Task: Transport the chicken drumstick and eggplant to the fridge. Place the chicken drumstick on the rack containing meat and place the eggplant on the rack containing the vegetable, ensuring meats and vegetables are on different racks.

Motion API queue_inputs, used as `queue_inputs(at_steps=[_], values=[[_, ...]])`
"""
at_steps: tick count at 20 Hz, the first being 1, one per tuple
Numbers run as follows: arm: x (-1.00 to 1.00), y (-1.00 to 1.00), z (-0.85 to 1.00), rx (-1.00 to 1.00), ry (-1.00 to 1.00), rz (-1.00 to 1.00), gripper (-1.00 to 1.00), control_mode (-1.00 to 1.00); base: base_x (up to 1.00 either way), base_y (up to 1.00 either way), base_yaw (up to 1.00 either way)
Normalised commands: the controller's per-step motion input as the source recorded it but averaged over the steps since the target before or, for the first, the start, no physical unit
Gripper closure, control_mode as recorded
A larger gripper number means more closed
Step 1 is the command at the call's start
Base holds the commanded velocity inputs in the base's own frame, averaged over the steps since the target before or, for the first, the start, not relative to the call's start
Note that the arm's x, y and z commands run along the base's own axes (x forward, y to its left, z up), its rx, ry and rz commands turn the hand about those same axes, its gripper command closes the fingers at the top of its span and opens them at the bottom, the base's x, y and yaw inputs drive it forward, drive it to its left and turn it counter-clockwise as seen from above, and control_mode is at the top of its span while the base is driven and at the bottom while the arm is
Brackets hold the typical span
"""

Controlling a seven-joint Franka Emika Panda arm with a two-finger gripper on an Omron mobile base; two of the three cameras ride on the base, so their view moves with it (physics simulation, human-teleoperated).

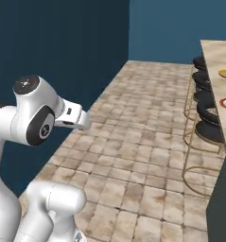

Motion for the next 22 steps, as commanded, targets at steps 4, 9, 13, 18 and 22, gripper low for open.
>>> queue_inputs(at_steps=[4, 9, 13, 18, 22], values=[[0.00, 0.00, 0.00, 0.00, 0.00, 0.00, -1.00, 1.00, 0.97, 0.66, -0.75], [0.00, 0.00, 0.00, 0.00, 0.00, 0.00, -1.00, 1.00, 0.99, 0.67, -0.74], [0.00, 0.00, 0.00, 0.00, 0.00, 0.00, -1.00, 1.00, 0.95, 0.82, -0.70], [0.00, 0.00, 0.00, 0.00, 0.00, 0.00, -1.00, 1.00, 0.95, 0.92, -0.64], [0.00, 0.00, 0.00, 0.00, 0.00, 0.00, -1.00, 1.00, 1.00, 0.99, -0.54]])
